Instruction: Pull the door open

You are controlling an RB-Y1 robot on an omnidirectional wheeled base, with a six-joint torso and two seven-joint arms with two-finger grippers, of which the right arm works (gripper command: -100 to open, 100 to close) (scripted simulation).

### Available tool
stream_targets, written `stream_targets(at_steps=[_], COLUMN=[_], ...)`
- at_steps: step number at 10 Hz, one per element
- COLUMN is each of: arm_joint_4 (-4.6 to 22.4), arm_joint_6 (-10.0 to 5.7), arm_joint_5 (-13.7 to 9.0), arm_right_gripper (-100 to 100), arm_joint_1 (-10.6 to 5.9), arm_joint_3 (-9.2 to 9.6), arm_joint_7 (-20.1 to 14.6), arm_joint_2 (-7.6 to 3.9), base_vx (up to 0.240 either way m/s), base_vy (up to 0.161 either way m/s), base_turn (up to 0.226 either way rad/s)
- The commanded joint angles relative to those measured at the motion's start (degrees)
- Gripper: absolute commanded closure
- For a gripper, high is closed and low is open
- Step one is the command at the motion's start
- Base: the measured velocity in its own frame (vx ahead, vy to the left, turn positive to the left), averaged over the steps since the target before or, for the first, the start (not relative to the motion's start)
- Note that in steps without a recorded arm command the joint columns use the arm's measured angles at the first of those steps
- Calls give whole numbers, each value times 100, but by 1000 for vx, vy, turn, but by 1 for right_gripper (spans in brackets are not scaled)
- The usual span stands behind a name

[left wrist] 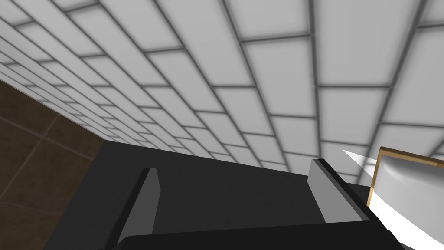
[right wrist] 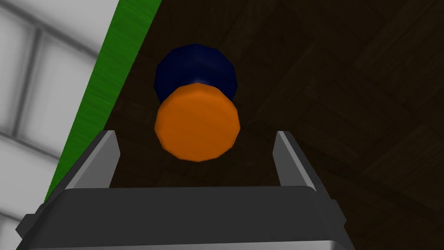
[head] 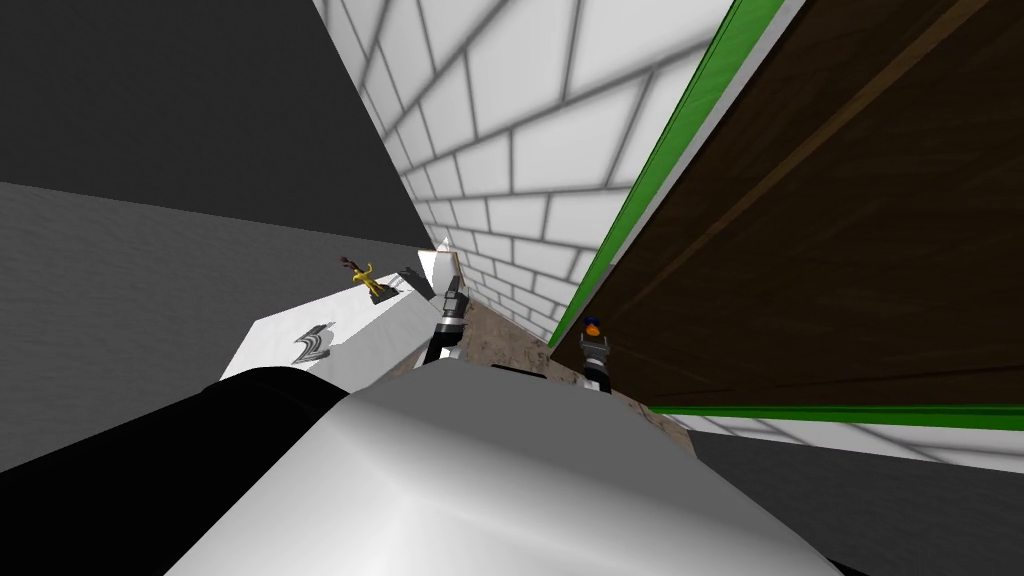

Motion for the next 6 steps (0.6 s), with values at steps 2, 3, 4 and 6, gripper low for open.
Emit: stream_targets(at_steps=[2,3,4,6], arm_joint_4=[-17,-38,-58,-78], arm_joint_6=[29,53,75,97], arm_joint_5=[-109,-200,-287,-371], arm_right_gripper=[-100,-100,-100,-100], arm_joint_1=[-23,-37,-51,-64], arm_joint_3=[41,76,109,141], arm_joint_7=[-315,-539,-690,-965], arm_joint_2=[31,60,88,114], base_vx=[-54,-58,-82,-62], base_vy=[-15,-21,-22,-11], base_turn=[24,26,36,22])
